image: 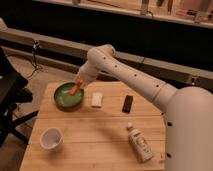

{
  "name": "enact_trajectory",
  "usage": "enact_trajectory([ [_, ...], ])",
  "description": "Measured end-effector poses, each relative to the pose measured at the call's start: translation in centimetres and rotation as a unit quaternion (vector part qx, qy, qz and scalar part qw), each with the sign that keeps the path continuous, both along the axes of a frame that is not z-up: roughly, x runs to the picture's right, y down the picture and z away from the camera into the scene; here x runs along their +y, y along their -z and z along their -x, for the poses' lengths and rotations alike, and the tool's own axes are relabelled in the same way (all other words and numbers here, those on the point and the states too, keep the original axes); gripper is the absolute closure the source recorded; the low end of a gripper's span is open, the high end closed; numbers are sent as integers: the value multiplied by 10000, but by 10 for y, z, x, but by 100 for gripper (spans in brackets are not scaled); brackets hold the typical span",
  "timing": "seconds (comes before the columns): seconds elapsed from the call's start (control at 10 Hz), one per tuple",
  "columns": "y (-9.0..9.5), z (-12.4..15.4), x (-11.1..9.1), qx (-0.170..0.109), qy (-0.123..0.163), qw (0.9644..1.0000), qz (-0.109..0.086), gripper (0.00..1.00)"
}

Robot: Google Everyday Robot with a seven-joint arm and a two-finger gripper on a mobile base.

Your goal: Place the pepper in the ceramic bowl

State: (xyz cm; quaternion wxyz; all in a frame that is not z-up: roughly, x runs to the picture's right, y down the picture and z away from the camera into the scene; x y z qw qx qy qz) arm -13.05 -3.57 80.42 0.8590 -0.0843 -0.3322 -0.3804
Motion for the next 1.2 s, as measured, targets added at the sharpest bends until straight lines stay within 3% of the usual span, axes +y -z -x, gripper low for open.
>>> enact_trajectory([
  [0.5, -26, 31, -20, -258, 198, 9990, -308, 93],
  [0.7, -41, 49, -25, -381, 280, 9982, -369, 93],
  [0.9, -42, 54, -27, -316, 237, 9987, -309, 93],
  [1.1, -31, 40, -17, -268, 198, 9990, -283, 80],
  [1.2, -28, 27, -10, -255, 182, 9991, -287, 67],
])
